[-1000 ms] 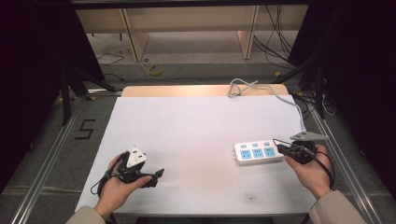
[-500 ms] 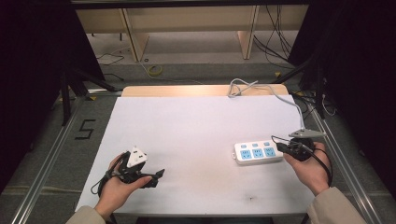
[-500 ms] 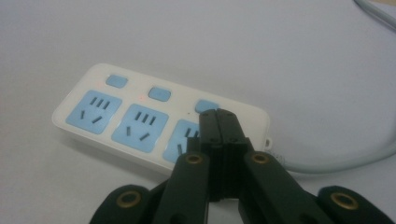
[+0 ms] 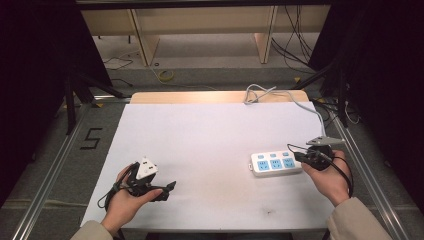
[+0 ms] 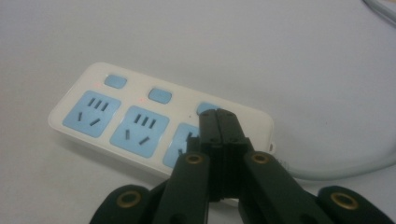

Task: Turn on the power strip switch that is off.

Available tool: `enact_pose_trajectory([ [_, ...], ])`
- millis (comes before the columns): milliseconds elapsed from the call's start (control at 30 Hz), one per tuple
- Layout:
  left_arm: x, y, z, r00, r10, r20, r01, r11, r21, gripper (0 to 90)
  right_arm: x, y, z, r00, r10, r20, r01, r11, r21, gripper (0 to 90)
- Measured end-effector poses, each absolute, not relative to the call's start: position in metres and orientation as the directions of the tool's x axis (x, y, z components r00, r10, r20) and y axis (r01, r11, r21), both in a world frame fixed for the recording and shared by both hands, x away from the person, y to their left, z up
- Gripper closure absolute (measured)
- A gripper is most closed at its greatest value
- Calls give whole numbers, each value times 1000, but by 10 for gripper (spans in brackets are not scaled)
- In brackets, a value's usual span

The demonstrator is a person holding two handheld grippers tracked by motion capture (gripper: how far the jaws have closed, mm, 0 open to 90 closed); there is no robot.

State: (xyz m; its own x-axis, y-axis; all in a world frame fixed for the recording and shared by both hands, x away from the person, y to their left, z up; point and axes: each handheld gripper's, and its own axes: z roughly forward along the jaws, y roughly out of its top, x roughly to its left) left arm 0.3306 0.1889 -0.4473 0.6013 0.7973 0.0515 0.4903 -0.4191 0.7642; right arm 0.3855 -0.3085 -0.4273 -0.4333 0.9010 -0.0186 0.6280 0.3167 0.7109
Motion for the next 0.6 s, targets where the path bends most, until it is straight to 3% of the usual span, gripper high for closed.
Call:
enact_pose_trajectory([
  [600,331,189,-447,605,795,55,488,-424,763,125,390,-307,-426,-434,901,-17,640,322,698,900],
])
